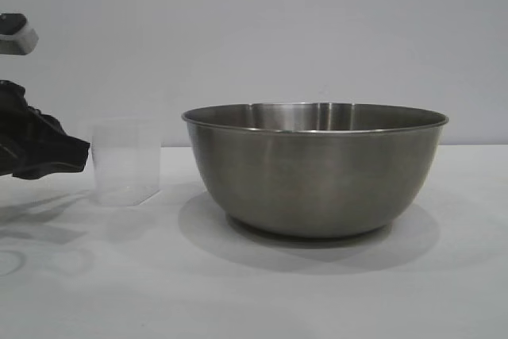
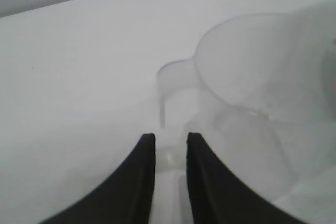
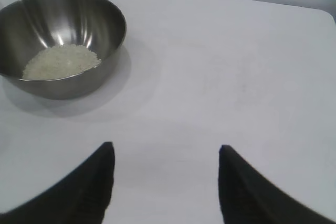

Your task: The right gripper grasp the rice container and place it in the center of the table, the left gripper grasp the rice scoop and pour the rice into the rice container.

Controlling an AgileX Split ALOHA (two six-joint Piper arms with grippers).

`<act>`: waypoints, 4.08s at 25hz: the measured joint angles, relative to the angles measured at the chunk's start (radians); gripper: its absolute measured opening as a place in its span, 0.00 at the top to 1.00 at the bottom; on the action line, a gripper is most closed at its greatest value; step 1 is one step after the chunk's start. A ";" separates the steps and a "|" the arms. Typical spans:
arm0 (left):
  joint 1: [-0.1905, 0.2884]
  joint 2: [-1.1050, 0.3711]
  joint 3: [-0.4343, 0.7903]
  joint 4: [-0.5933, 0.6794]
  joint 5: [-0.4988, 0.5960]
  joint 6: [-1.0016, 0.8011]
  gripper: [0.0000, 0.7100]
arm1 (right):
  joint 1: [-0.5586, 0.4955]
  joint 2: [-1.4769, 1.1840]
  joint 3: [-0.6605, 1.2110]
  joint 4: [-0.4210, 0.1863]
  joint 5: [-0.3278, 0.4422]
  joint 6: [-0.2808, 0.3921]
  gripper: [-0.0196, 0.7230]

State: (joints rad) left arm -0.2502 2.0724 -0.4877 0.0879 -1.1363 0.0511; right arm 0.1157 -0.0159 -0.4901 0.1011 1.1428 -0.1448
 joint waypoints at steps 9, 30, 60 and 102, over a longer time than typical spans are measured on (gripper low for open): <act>0.002 -0.108 0.065 -0.055 0.000 0.002 0.77 | 0.000 0.000 0.000 0.000 0.000 0.000 0.47; 0.318 -0.353 0.057 0.159 0.000 -0.075 0.71 | 0.000 0.000 0.000 0.000 0.000 0.000 0.47; 0.318 -0.522 0.070 0.330 0.214 -0.096 0.71 | 0.000 0.000 0.000 0.000 0.000 0.000 0.47; 0.148 -1.738 0.095 -0.035 1.850 0.025 0.71 | 0.000 0.000 0.000 0.000 0.000 0.002 0.47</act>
State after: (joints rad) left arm -0.1022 0.3345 -0.3930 0.0529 0.7138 0.0762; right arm 0.1157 -0.0159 -0.4901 0.1011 1.1428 -0.1430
